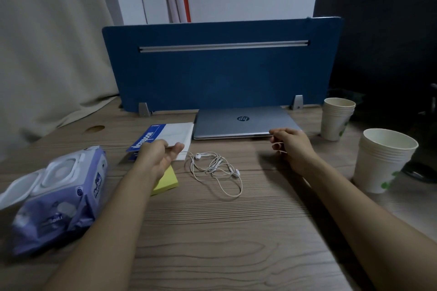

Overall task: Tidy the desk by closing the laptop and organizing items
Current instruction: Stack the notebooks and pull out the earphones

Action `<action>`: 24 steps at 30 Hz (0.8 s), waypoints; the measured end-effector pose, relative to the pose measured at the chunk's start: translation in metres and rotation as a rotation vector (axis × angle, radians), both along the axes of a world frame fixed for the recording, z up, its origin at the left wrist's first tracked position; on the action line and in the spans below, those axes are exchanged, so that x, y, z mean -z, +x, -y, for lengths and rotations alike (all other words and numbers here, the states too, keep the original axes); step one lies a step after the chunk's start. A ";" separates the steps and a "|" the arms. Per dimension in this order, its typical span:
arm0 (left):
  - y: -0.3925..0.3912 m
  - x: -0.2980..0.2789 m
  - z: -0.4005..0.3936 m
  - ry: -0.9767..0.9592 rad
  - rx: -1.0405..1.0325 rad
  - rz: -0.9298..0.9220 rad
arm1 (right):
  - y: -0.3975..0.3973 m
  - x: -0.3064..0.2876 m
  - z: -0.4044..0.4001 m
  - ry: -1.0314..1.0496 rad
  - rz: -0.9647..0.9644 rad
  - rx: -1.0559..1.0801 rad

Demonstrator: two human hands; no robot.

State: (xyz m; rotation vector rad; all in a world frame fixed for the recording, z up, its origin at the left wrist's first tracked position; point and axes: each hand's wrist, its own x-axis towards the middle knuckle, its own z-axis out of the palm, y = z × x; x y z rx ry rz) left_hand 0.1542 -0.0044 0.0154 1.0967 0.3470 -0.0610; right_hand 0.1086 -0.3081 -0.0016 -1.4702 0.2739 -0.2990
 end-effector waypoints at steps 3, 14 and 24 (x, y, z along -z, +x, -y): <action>0.000 -0.002 -0.002 0.006 -0.024 0.001 | 0.000 0.001 0.000 -0.005 -0.001 -0.004; -0.005 -0.009 0.005 0.120 -0.081 -0.023 | -0.004 -0.001 -0.003 -0.021 0.011 0.003; 0.005 0.012 -0.001 1.125 -0.095 0.447 | -0.005 -0.002 -0.004 -0.021 -0.001 0.015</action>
